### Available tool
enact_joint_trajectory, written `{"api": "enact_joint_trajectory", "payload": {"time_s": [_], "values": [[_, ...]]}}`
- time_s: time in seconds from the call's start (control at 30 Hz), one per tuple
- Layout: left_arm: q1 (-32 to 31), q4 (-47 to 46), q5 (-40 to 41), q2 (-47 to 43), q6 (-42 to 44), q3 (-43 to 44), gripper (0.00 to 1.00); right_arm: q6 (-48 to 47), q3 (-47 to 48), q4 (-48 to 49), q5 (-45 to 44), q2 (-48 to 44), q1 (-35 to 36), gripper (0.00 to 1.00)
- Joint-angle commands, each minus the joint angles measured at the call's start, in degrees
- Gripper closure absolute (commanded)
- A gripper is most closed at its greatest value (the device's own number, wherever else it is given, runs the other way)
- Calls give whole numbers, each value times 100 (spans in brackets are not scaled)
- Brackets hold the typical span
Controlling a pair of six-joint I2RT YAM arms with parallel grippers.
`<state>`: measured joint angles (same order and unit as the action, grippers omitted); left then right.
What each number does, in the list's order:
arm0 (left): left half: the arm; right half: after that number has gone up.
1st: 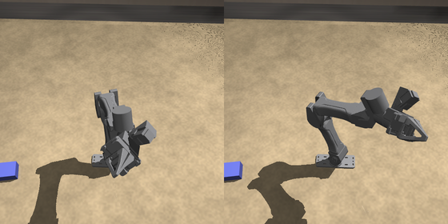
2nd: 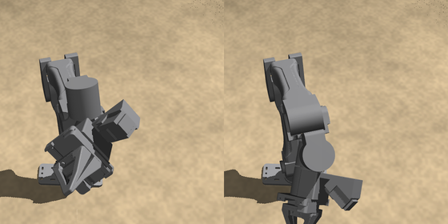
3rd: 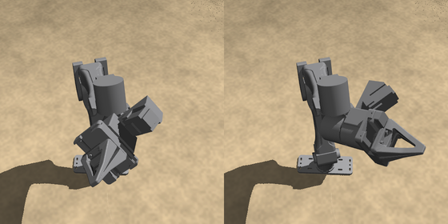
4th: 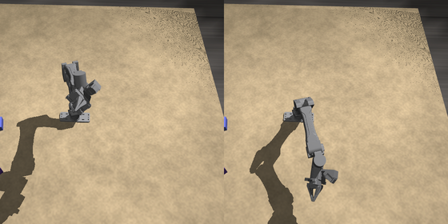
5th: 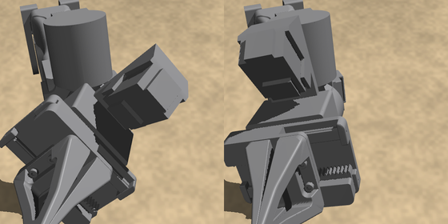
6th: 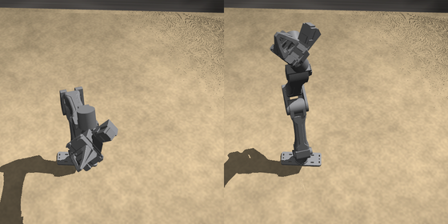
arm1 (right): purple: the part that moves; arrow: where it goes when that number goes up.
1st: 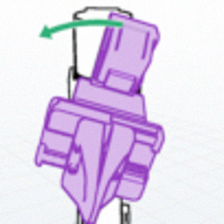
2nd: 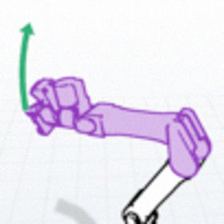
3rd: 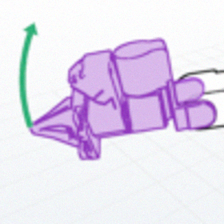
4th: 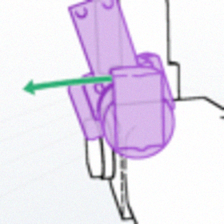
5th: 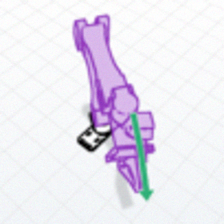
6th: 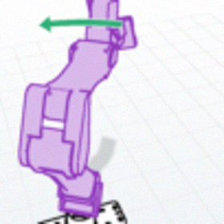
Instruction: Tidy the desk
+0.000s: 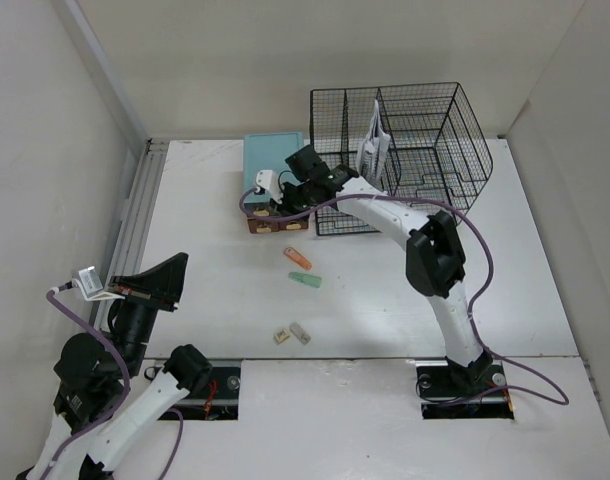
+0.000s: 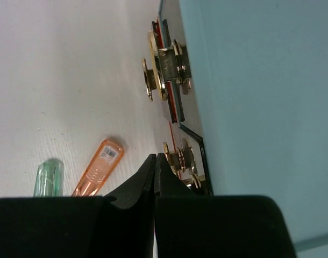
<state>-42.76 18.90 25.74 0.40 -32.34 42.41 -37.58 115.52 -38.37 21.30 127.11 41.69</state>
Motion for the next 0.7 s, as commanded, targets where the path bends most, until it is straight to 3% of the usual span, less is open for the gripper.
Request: {"api": "enact_joint_trajectory", "payload": {"time_s": [0.0,0.1,0.17,0.27,0.3,0.33,0.4,0.43,0.47,0.5,0.53,0.57,0.6,0.63,0.67], "values": [[-39,-228,37,-1341,-45,-23,100,224,-12,795,-661,-440,-3,100],[-39,-289,37,-1341,-351,-180,100,225,-249,866,-610,-739,-3,100],[-39,-386,37,-1219,-676,-557,95,33,-398,788,21,-1002,-3,100],[-39,-439,132,-798,-1554,-1127,77,-30,-890,882,-72,-1810,224,98],[-39,-439,203,-640,-1791,-1278,58,-30,-1161,1014,-343,-2039,304,93],[-39,-587,265,-307,-2255,-1427,49,-30,-1277,1146,-650,-2467,374,89],[-39,-982,318,37,-2522,-1883,33,-30,-1532,1662,-1521,-2856,488,68],[-39,-1463,379,204,-2671,-2016,22,109,-1794,1875,-1715,-3032,489,49],[-39,-1746,458,580,-2760,-2140,19,224,-1953,2103,-1900,-3347,489,23],[-39,-2010,519,792,-2874,-2358,15,399,-2094,2462,-2171,-3472,489,8],[-39,-2247,590,1003,-2970,-2447,11,627,-2165,2466,-2174,-3561,385,0],[-39,-2868,590,1475,-2971,-2527,8,1038,-2166,2414,-2035,-3614,314,0],[13,-3213,590,1741,-2971,-2675,8,1121,-2079,2239,-1346,-3614,87,4],[83,-3486,529,2031,-2971,-2677,10,1252,-2000,1976,-965,-3614,-46,23],[171,-4002,416,2338,-2971,-2677,16,1619,-1851,1895,-657,-3614,-169,49]]}}
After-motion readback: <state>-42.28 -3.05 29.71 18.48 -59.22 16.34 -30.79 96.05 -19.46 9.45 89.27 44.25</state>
